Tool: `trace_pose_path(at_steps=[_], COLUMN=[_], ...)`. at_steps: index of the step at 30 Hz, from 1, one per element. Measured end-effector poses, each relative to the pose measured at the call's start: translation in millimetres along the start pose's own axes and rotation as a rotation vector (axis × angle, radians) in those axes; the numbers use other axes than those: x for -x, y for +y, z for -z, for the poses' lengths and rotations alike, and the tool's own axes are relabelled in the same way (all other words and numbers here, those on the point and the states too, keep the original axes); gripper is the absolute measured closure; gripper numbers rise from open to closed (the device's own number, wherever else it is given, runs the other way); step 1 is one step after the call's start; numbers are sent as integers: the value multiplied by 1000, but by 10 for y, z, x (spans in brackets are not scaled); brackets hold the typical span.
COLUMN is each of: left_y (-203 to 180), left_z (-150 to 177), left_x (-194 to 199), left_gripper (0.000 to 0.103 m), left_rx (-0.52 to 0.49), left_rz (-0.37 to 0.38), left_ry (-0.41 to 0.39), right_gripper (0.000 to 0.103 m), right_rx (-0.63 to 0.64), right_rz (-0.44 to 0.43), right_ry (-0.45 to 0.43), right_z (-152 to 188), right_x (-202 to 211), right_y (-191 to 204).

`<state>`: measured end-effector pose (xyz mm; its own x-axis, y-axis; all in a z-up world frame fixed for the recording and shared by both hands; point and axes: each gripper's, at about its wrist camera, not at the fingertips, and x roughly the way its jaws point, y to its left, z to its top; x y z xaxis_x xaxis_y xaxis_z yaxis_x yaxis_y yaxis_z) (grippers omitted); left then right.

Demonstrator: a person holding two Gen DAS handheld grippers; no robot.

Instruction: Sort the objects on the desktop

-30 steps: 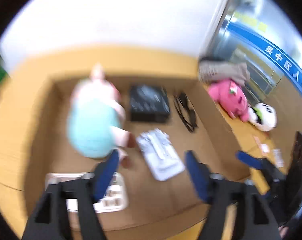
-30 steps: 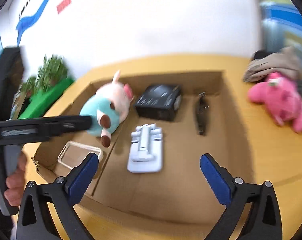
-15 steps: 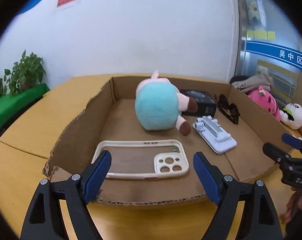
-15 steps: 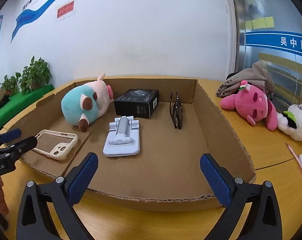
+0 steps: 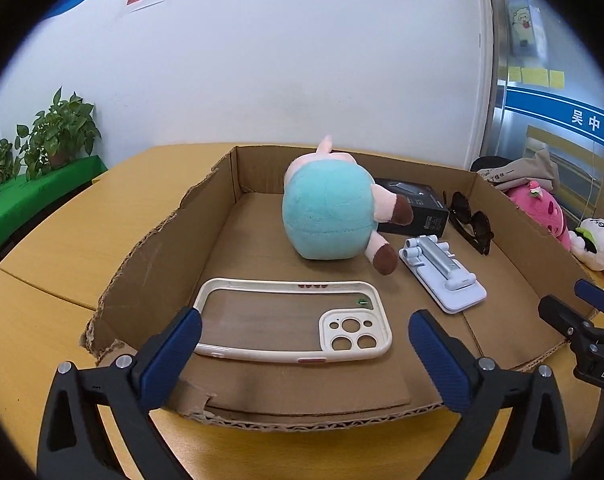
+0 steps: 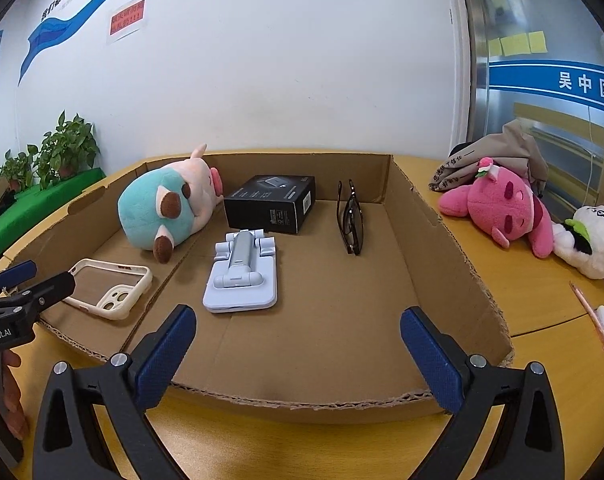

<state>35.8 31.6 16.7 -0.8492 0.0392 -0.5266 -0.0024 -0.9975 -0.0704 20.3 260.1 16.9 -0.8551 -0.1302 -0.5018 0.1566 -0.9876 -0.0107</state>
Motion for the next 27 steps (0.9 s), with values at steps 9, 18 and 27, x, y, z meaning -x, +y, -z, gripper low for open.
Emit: trace_pose_path(at_steps=[9,18,27], left_y=[0,-5,-8], left_z=[6,11,7], left_x=[-2,3,-6], left_gripper=[0,0,0], left_rx=[5,3,-4], left_rz=[-2,0,6], left_ry=[1,2,4], right_gripper=[0,0,0], right_rx=[0,0,0], right_rz=[-1,-1,-2], right_ry=[1,1,1], right_z=[-2,-4,-4], right_x=[9,9,12], right_y=[7,9,6])
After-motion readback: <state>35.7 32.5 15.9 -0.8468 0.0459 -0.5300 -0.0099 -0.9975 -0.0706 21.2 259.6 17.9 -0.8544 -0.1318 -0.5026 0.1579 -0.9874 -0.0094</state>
